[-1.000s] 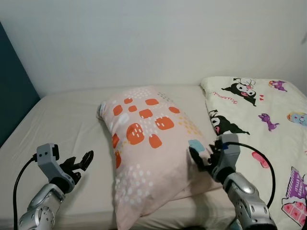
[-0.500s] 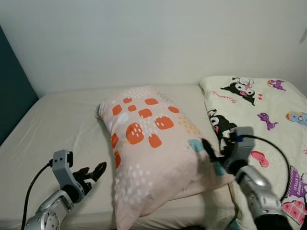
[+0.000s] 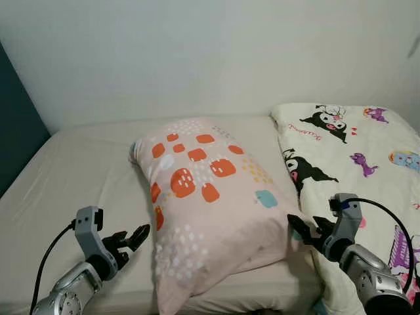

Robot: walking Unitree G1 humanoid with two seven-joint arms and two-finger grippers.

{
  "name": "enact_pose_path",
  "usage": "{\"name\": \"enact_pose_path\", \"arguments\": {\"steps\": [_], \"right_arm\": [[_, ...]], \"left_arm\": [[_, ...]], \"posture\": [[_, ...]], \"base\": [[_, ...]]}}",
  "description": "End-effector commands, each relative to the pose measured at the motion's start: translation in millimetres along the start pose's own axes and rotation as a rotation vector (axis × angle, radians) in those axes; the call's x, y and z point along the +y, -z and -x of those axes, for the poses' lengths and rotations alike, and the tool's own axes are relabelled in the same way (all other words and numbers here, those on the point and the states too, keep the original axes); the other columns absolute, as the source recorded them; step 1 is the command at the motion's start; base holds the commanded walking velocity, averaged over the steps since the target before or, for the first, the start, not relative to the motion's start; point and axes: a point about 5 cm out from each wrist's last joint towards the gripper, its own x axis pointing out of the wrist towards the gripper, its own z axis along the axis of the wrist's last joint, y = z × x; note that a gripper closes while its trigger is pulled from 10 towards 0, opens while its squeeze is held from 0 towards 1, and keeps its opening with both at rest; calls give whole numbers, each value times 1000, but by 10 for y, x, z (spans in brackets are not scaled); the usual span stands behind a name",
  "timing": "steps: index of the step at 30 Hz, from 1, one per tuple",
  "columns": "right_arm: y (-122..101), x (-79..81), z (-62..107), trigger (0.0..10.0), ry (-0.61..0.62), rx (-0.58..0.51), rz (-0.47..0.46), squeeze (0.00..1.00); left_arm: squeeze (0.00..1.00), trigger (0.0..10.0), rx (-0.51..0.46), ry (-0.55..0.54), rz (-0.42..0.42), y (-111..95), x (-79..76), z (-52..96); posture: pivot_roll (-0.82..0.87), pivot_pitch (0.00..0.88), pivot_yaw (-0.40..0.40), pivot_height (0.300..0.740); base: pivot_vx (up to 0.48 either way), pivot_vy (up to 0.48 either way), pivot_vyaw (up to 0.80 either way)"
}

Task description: Clean up the room

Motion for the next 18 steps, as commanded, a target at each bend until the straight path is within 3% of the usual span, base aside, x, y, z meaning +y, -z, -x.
{"name": "enact_pose_path", "arguments": {"steps": [1,7,13,14,15,16,18], "right_arm": [[67,-11,-2,10000,-3,13,-42,0],[100,-4,-28,10000,-15,26,-151,0],[182,52,-53,10000,-65,96,-184,0],[212,77,-60,2314,-84,121,-179,0],[229,92,-63,1529,-95,135,-176,0],[243,104,-65,0,-102,145,-181,0],[255,111,-68,0,-107,156,-183,0]], "left_arm": [[0,10000,-8,-37,-16,-10,50,36],[0,10000,-15,-54,-43,-46,61,27],[0,10000,-23,-72,-64,-81,82,18],[0,10000,-24,-77,-74,-93,85,18],[0,10000,-24,-80,-81,-100,87,19],[0,10000,-26,-82,-83,-108,91,16],[0,10000,-27,-85,-84,-114,94,13]], "posture": [[64,167,11,599],[71,166,13,599],[73,166,11,599],[74,168,11,599],[74,168,11,599],[73,167,13,599],[72,167,14,599]], "base": [[0,0,0],[0,0,0],[0,0,0],[0,0,0],[0,0,0],[0,0,0],[0,0,0]]}}
